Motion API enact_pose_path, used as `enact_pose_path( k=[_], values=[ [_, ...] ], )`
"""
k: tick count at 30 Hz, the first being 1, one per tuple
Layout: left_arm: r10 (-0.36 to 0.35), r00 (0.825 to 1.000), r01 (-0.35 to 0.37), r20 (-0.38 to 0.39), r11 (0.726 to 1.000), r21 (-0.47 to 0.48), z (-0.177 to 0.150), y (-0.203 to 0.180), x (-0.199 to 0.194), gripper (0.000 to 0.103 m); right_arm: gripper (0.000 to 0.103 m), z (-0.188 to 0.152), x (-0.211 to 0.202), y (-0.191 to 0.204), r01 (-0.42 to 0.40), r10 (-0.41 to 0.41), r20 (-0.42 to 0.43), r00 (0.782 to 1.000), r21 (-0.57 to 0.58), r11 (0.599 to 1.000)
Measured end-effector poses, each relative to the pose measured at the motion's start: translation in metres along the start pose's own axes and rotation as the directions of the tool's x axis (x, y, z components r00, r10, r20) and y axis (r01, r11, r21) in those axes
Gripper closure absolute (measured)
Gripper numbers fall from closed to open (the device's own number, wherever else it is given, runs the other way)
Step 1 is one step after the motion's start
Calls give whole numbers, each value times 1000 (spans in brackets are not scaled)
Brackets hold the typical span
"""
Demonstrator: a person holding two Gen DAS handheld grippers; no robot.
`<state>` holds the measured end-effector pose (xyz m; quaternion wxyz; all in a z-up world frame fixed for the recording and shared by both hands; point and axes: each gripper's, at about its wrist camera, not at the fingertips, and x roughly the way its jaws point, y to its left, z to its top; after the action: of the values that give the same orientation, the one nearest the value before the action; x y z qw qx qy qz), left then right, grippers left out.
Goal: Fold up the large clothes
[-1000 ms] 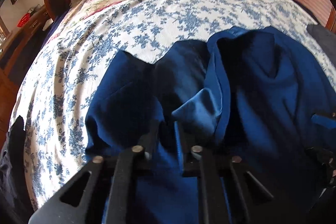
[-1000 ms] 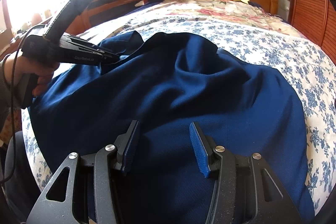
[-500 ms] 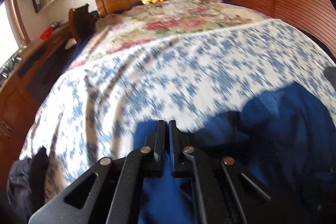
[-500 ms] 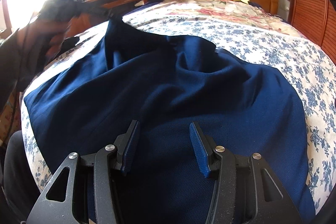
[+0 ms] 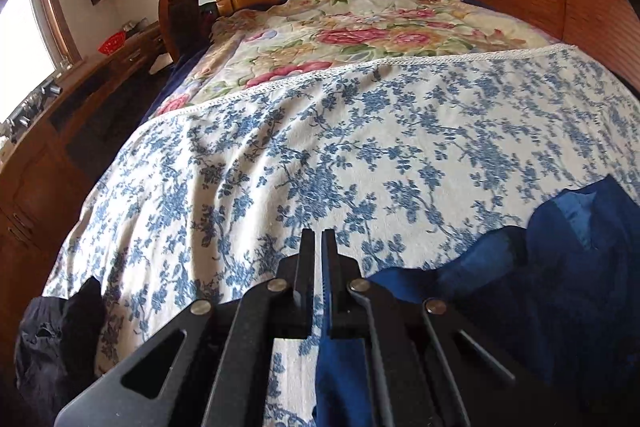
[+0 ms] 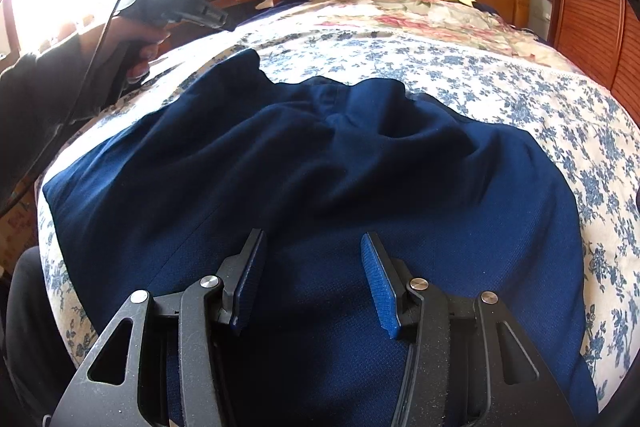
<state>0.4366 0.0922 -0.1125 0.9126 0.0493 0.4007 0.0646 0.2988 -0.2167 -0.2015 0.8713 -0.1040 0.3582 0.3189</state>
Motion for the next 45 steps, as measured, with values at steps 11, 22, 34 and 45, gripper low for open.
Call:
enact_pose_path(
  k=[11, 22, 34, 45],
  values=[
    [-130, 987, 134, -89, 990, 36, -36, -1, -3, 76, 53, 0, -5, -2, 12, -12, 10, 1000, 6, 1000],
    [-81, 969, 98, -232, 993, 63, -62, -8, 45, 76, 53, 2, -7, -3, 23, -23, 16, 1000, 2, 1000],
    [-56, 974, 68, -218, 996, 51, -64, 6, 44, 100, 53, 4, -11, -3, 30, -30, 29, 999, 2, 1000],
    [-39, 993, 36, -111, 999, -24, -48, 45, -1, 98, 53, 7, -23, -1, 33, -33, 53, 998, 3, 999]
  ],
)
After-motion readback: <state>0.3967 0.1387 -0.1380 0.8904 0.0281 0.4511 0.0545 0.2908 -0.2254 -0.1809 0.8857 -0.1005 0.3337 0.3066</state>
